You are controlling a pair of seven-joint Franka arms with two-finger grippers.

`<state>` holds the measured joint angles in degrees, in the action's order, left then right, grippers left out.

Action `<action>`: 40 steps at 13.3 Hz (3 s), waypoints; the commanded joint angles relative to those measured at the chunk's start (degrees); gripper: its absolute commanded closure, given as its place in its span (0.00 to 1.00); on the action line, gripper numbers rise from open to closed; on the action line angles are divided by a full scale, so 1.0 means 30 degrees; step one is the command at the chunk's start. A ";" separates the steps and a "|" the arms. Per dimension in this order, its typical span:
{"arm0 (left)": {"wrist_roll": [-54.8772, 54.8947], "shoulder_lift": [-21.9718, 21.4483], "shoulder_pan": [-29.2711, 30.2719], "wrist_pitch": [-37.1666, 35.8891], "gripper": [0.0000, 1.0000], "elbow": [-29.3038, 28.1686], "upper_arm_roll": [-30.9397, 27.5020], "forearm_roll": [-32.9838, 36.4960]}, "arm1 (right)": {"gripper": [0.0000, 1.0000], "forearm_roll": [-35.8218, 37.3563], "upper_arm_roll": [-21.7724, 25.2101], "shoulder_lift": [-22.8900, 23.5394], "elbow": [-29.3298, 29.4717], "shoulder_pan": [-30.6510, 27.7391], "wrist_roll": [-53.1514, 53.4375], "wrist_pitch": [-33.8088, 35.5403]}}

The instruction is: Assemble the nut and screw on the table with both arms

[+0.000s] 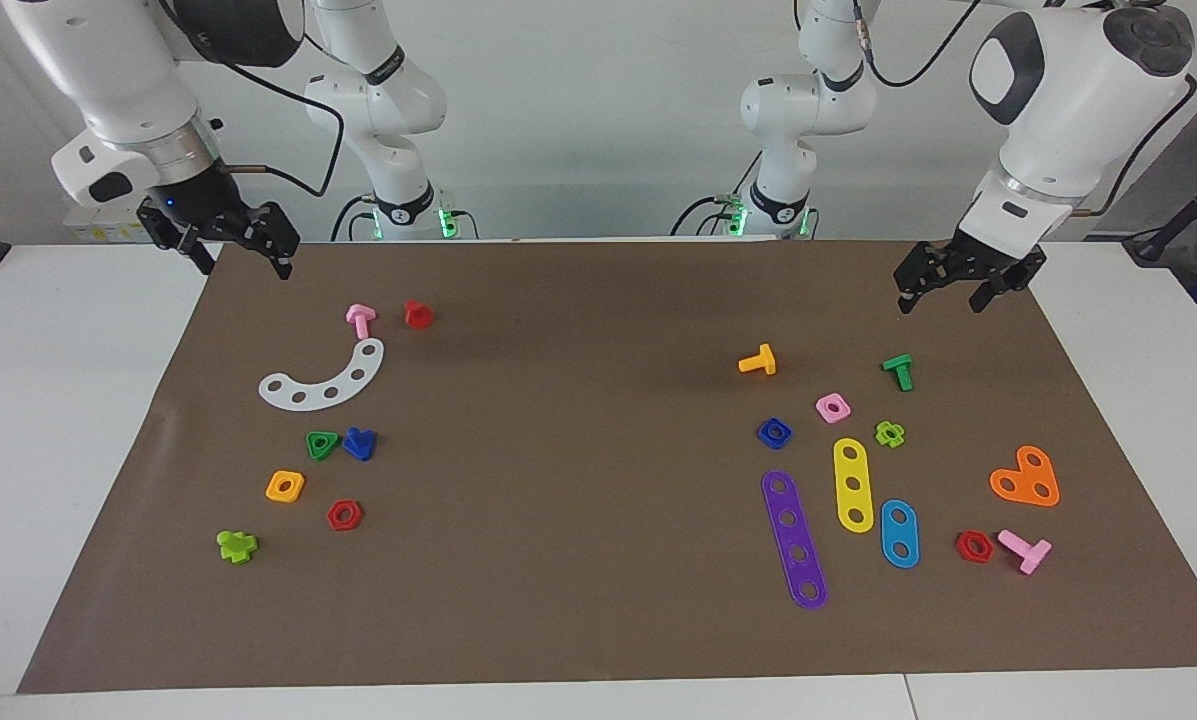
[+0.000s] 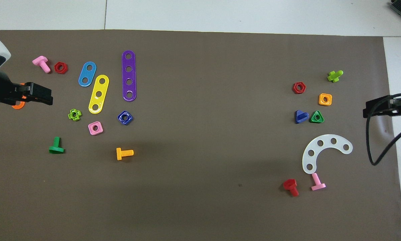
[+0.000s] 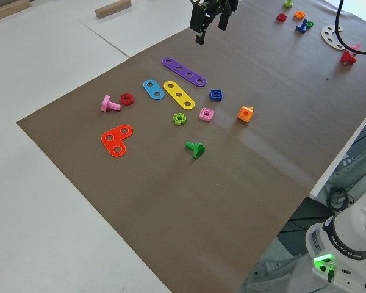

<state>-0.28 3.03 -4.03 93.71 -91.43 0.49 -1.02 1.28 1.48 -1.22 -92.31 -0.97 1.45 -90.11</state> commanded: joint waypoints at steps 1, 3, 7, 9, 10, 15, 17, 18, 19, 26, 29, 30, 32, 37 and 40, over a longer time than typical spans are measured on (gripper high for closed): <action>0.0092 -0.0805 -0.0357 0.0404 0.00 -0.1163 -0.0193 -0.0101 | 0.00 -0.0223 -0.0112 -0.1172 -0.3112 -0.0088 -0.0689 -0.2763; 0.0092 -0.0805 -0.0562 0.0374 0.00 -0.1193 -0.0193 -0.0101 | 0.00 -0.0223 -0.0141 -0.1294 -0.4996 0.0116 -0.0777 -0.5026; 0.0122 -0.0746 -0.0562 0.0666 0.00 -0.1455 -0.0193 -0.0101 | 0.00 -0.0311 -0.0171 0.0695 -0.6812 0.0819 -0.2504 -0.9327; 0.0122 -0.0542 -0.0621 0.1132 0.00 -0.1893 -0.0135 -0.0159 | 0.00 -0.0311 -0.0229 0.2041 -0.7780 0.0879 -0.3612 -1.1877; 0.0093 -0.0454 -0.0795 0.1658 0.00 -0.2302 -0.0134 -0.0159 | 0.00 -0.0311 -0.0229 0.2512 -0.8190 0.0879 -0.4025 -1.2875; -0.0053 0.0540 -0.1908 0.5551 0.02 -0.4412 -0.0135 -0.0569 | 0.23 -0.0311 -0.0229 0.3834 -0.9744 0.0821 -0.4791 -1.6132; -0.0432 0.0748 -0.2114 0.6871 0.03 -0.5172 -0.0192 -0.0918 | 0.33 -0.0311 -0.0229 0.3864 -1.0155 0.0792 -0.4849 -1.6427; -0.0725 0.0748 -0.2144 0.7661 0.04 -0.5670 -0.0193 -0.1153 | 0.33 -0.0311 -0.0229 0.3922 -1.0274 0.0820 -0.4820 -1.6546; -0.1250 0.0777 -0.2144 0.8278 0.05 -0.6081 -0.0193 -0.1155 | 0.35 -0.0398 -0.0229 0.3894 -1.0478 0.0821 -0.4849 -1.6518; -1.0680 0.2210 -0.3579 1.0860 0.10 -0.7433 -0.0193 -0.1155 | 0.49 -0.1213 -0.0229 0.4274 -1.0597 0.0761 -0.5230 -1.7689; -1.2822 0.3090 -0.3931 1.1389 0.13 -0.7724 -0.0251 -0.1126 | 0.49 -0.1570 -0.0229 0.4332 -1.0626 0.0821 -0.5550 -1.7690; -1.3175 0.3150 -0.4105 1.1564 0.14 -0.8132 -0.0280 -0.0981 | 0.49 -0.1570 -0.0229 0.4362 -1.0626 0.0821 -0.5785 -1.7719; -1.4286 0.3441 -0.4166 1.2293 0.16 -0.8487 -0.0310 -0.0950 | 0.57 -0.1570 -0.0229 0.4478 -1.0626 0.0821 -0.5787 -1.8212; -1.5464 0.4117 -0.4459 1.3089 0.20 -0.8576 -0.0339 -0.0921 | 0.63 -0.1570 -0.0229 0.4597 -1.0772 0.0850 -0.5787 -1.8510; -1.5465 0.4205 -0.4459 1.3469 0.20 -0.8605 -0.0339 -0.0921 | 0.78 -0.1570 -0.0229 0.4538 -1.0831 0.0850 -0.5874 -1.8452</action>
<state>-45.82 15.79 -16.22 132.26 -116.14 0.58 -3.72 -1.73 1.09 12.64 -123.94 1.91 -13.39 -144.16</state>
